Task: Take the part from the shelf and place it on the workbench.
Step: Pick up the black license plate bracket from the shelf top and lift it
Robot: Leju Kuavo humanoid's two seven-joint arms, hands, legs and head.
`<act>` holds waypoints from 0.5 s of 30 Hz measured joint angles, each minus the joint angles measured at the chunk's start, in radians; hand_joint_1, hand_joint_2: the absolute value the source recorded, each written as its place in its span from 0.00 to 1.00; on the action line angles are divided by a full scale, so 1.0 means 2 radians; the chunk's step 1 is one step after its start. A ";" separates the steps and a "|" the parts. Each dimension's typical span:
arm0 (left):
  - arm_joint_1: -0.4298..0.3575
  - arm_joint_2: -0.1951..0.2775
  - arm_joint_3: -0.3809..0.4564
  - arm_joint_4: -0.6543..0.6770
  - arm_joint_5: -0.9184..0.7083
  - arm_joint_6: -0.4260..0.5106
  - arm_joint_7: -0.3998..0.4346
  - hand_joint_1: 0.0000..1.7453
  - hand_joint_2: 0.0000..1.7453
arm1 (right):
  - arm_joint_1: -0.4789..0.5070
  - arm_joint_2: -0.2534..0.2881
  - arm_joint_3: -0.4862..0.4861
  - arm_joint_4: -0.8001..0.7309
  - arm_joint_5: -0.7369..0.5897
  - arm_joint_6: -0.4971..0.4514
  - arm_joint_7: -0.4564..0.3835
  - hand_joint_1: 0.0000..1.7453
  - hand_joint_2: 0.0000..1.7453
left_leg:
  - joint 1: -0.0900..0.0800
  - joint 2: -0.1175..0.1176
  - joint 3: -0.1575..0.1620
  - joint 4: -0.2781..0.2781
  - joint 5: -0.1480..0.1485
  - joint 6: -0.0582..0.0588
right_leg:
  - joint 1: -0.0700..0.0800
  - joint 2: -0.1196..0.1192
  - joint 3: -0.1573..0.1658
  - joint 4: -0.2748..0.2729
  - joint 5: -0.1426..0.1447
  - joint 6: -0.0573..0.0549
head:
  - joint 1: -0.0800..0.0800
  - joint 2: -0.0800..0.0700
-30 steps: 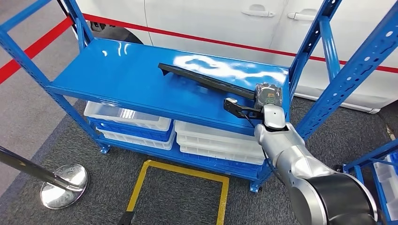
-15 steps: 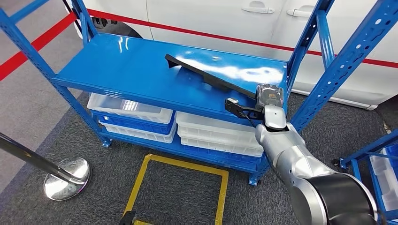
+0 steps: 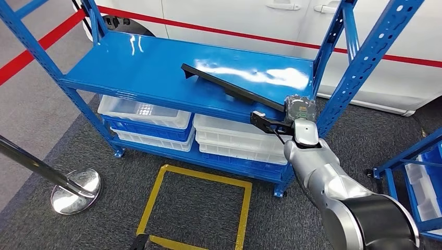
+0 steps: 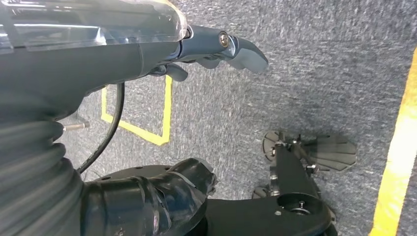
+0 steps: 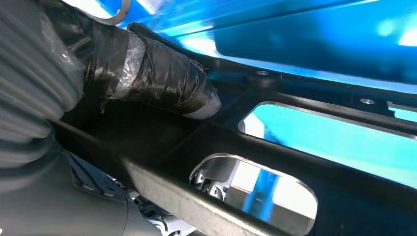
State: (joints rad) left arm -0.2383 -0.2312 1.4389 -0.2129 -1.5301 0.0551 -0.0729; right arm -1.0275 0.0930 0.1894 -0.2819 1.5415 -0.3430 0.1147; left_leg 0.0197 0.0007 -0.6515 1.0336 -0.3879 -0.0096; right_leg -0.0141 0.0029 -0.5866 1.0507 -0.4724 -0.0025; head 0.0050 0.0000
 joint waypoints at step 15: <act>-0.002 0.001 0.000 0.000 -0.001 0.000 0.001 0.00 1.00 | 0.003 0.001 -0.004 -0.001 0.002 -0.005 0.000 1.00 1.00 | -0.006 -0.001 0.057 -0.008 -0.049 0.012 | 0.001 -0.002 -0.049 -0.006 0.056 0.003 | -0.001 0.000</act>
State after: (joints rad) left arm -0.2414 -0.2292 1.4389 -0.2129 -1.5327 0.0557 -0.0717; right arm -1.0223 0.0950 0.1808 -0.2833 1.5446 -0.3531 0.1150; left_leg 0.0083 -0.0004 -0.5376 1.0179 -0.4859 0.0146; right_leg -0.0111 -0.0020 -0.6845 1.0394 -0.3611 0.0025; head 0.0036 0.0000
